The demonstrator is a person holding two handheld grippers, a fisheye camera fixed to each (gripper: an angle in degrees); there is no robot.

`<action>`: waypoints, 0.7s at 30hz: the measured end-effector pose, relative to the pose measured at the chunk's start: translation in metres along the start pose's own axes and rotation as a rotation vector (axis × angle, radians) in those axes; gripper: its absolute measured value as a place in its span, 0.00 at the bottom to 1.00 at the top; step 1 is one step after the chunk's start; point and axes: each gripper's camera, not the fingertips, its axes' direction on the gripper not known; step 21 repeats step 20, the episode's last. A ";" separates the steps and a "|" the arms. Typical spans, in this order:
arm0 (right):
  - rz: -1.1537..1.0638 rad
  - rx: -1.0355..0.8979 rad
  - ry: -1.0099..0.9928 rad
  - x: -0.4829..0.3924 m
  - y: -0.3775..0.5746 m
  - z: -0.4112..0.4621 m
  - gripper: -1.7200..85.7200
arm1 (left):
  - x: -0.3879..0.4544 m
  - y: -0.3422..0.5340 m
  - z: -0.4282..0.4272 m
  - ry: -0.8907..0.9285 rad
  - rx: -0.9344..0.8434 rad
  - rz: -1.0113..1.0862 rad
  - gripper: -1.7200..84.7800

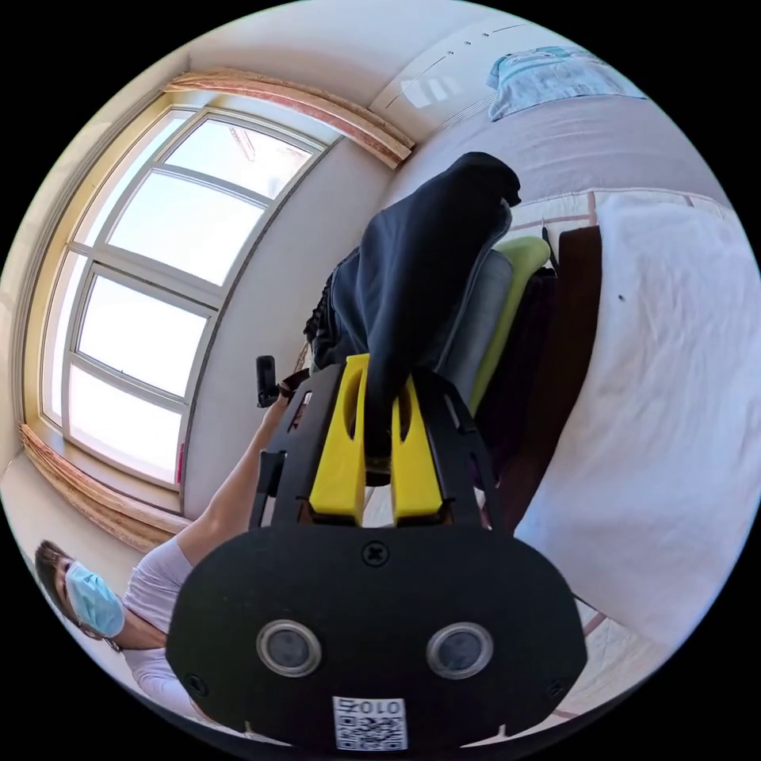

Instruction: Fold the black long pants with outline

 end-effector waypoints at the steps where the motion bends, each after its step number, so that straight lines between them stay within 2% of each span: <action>1: 0.003 0.002 0.004 -0.002 0.000 0.002 0.09 | 0.004 -0.004 -0.001 -0.015 0.000 -0.005 0.09; 6: -0.026 -0.019 0.061 -0.033 0.011 0.011 0.12 | 0.021 -0.007 -0.019 -0.032 0.073 -0.060 0.11; 9: -0.067 0.015 0.247 -0.062 0.046 -0.013 0.13 | 0.045 0.020 -0.057 -0.104 0.169 -0.036 0.11; 12: -0.104 0.050 0.422 -0.091 0.105 -0.041 0.12 | 0.083 0.075 -0.108 -0.203 0.220 0.086 0.11; 16: -0.201 0.097 0.493 -0.133 0.204 -0.050 0.10 | 0.143 0.198 -0.172 -0.267 0.205 0.293 0.09; 18: -0.324 0.129 0.529 -0.170 0.281 -0.029 0.07 | 0.162 0.261 -0.193 -0.348 0.208 0.323 0.09; 20: -0.402 0.181 0.590 -0.197 0.340 -0.001 0.06 | 0.178 0.343 -0.211 -0.505 0.222 0.305 0.08; 21: -0.402 0.181 0.590 -0.197 0.340 -0.001 0.06 | 0.178 0.343 -0.211 -0.505 0.222 0.305 0.08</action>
